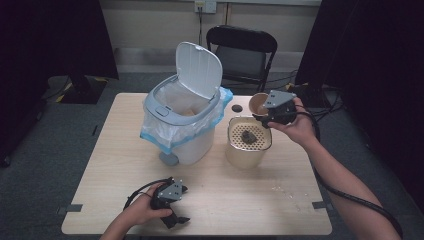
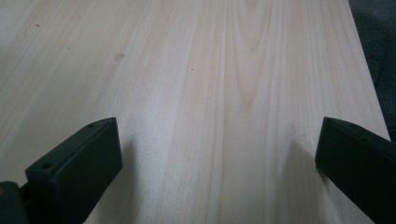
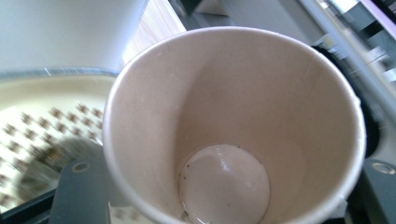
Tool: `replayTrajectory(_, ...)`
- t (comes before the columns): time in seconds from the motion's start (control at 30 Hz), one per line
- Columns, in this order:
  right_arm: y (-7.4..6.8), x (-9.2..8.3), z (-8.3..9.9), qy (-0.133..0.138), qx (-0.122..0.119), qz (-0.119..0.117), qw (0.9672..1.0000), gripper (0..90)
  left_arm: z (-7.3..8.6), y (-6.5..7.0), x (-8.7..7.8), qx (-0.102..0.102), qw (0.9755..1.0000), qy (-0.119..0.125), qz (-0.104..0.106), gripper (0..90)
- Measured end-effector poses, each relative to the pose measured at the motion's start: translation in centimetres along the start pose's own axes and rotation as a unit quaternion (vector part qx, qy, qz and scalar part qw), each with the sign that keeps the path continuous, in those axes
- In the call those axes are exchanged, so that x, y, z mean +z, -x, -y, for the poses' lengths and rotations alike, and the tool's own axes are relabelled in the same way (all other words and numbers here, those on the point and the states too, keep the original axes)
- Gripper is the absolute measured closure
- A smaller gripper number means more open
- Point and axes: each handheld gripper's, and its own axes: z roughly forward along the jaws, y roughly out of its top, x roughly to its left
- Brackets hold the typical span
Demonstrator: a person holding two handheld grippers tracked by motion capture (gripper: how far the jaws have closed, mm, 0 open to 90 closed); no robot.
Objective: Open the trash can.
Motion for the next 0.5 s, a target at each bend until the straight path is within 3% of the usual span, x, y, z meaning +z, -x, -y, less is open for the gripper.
replayTrajectory(0.17,0.8,0.0,0.1,0.019,0.073,-0.038,0.9964,27.9,0.0,0.0,0.0,-0.001,1.0000,0.001,0.000,0.0)
replayTrajectory(0.5,1.2,0.1,0.3,0.019,0.121,-0.065,0.9903,27.8,0.0,0.0,-0.1,0.000,1.0000,-0.007,-0.001,0.0)
